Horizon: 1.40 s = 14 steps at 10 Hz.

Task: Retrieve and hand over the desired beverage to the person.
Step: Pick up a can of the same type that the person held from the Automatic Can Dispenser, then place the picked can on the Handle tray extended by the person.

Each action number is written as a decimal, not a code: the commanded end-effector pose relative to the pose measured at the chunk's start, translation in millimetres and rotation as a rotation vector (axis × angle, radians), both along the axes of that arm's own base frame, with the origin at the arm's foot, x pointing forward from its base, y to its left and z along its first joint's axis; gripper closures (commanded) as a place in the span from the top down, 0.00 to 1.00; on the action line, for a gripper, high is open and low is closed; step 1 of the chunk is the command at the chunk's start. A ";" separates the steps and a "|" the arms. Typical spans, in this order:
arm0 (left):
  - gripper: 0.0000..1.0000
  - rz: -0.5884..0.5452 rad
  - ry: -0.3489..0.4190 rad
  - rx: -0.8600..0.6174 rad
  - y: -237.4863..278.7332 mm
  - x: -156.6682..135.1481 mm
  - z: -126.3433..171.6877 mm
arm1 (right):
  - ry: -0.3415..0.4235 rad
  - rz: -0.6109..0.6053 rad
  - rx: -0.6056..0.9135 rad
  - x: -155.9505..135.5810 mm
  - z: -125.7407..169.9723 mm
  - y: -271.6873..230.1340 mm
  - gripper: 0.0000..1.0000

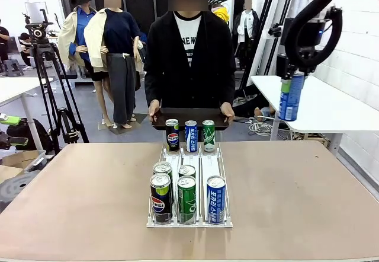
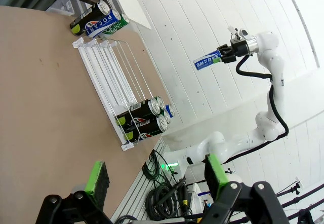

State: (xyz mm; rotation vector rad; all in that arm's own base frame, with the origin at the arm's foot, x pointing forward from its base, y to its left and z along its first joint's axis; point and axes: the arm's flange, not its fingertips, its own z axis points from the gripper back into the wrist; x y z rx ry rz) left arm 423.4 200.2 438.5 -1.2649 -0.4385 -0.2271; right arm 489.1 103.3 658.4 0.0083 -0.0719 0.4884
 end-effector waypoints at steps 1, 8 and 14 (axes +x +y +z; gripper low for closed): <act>1.00 0.000 -0.002 0.006 0.9 -0.3 1.1 | 0.001 -0.001 -0.009 2.3 4.4 -21.1 0.00; 1.00 0.000 -0.002 0.006 0.9 -0.3 1.1 | 0.002 0.005 0.001 -3.3 5.0 -53.4 0.00; 1.00 0.000 -0.002 0.006 0.9 -0.3 1.1 | 0.002 0.005 0.001 -3.3 5.0 -53.4 0.00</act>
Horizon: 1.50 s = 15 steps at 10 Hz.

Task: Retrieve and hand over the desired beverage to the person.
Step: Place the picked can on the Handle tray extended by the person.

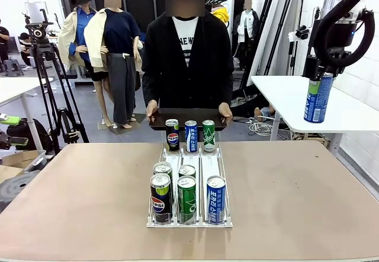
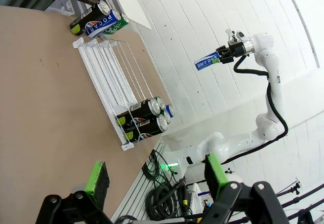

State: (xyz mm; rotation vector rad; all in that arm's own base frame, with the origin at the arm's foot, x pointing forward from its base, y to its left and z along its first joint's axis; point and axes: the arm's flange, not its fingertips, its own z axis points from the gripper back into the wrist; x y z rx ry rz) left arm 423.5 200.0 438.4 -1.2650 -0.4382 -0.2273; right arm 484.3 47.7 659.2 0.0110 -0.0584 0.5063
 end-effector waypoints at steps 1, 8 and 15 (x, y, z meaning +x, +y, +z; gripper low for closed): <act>1.00 0.000 -0.002 0.006 1.0 -0.4 1.2 | -0.011 -0.013 0.003 1.5 4.2 2.2 0.00; 1.00 0.000 -0.002 0.006 1.0 -0.4 1.2 | -0.011 -0.013 0.003 1.5 4.2 2.2 0.00; 1.00 0.000 -0.002 0.006 1.0 -0.4 1.2 | -0.011 -0.013 0.003 1.5 4.2 2.2 0.00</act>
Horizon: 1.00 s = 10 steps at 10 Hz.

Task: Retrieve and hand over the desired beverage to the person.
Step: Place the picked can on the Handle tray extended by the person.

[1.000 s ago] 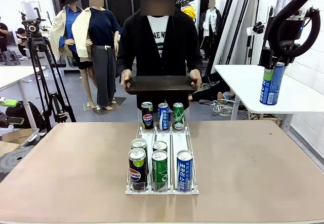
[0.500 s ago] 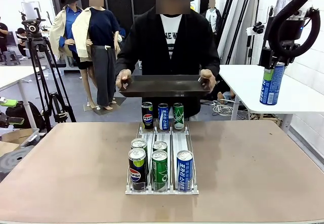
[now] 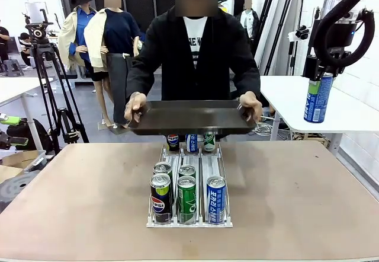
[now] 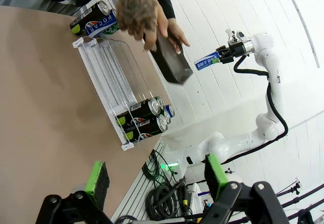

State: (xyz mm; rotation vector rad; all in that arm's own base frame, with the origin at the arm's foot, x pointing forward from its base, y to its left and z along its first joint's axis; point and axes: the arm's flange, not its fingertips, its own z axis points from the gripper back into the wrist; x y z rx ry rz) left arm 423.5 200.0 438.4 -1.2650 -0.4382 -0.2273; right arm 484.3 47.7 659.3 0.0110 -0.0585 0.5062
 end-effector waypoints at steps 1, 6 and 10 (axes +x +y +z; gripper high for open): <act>1.00 0.000 -0.002 0.006 1.0 -0.4 1.2 | -0.011 -0.013 0.003 1.5 4.2 2.2 0.00; 1.00 0.000 -0.002 0.006 1.0 -0.4 1.2 | -0.008 0.013 0.028 3.2 2.4 5.5 0.00; 1.00 0.000 -0.002 0.006 1.0 -0.4 1.2 | -0.096 0.116 -0.015 -12.6 35.0 60.7 0.00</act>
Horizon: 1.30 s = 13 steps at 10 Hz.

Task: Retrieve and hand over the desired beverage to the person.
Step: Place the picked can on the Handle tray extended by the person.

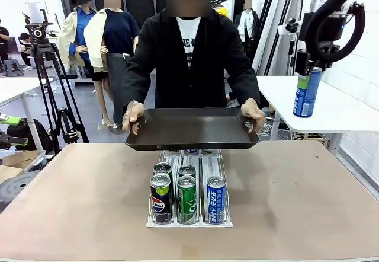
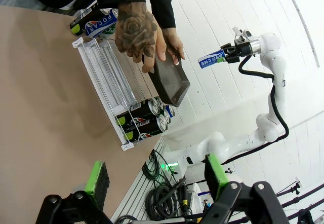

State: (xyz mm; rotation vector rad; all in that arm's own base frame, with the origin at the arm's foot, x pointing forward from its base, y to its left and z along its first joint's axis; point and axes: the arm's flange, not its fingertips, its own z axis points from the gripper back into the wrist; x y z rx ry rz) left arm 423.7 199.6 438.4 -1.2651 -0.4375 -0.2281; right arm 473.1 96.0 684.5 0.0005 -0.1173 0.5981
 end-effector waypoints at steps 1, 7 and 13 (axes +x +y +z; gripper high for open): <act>1.00 0.001 -0.002 0.006 1.4 -0.6 1.2 | -0.042 0.059 -0.039 -2.4 17.6 29.8 0.00; 1.00 0.001 -0.002 0.006 1.4 -0.6 1.2 | -0.047 0.269 -0.038 -11.5 19.2 136.0 0.00; 1.00 0.001 -0.002 0.006 1.4 -0.6 1.2 | 0.051 0.481 -0.010 0.3 -20.3 205.1 0.00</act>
